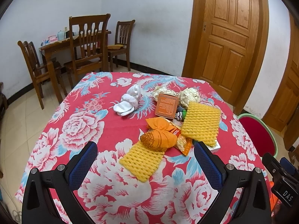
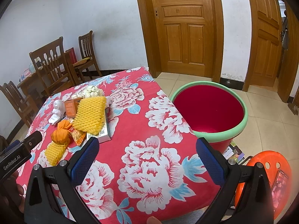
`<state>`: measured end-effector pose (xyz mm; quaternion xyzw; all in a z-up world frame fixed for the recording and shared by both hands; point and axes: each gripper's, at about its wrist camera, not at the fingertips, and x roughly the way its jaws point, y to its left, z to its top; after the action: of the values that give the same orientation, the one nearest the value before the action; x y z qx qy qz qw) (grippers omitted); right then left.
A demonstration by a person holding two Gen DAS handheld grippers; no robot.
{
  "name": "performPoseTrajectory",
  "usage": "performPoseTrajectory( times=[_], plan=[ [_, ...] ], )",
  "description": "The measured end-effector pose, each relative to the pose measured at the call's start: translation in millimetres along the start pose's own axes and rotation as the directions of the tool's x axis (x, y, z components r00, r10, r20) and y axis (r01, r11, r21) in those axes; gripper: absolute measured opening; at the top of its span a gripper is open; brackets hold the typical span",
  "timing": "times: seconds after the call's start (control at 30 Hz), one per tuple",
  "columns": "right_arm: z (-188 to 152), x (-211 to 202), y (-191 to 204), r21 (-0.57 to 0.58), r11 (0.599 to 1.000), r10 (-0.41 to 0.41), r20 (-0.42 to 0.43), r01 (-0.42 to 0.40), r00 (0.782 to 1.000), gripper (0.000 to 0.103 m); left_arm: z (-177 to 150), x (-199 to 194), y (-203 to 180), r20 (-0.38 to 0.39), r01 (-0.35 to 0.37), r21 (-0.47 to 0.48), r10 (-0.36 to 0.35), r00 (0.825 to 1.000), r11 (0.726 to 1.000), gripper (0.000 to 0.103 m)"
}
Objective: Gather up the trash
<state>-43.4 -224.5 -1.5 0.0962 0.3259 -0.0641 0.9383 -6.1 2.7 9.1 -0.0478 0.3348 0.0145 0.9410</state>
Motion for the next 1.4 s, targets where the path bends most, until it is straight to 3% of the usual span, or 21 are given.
performPoseTrajectory(
  times=[1.4],
  plan=[
    [-1.8, 1.7, 0.2, 0.0, 1.0, 0.001, -0.003, -0.001, 1.0, 0.101, -0.1, -1.6, 4.3, -0.003, -0.002, -0.004, 0.001, 1.0, 1.0, 0.102]
  ],
)
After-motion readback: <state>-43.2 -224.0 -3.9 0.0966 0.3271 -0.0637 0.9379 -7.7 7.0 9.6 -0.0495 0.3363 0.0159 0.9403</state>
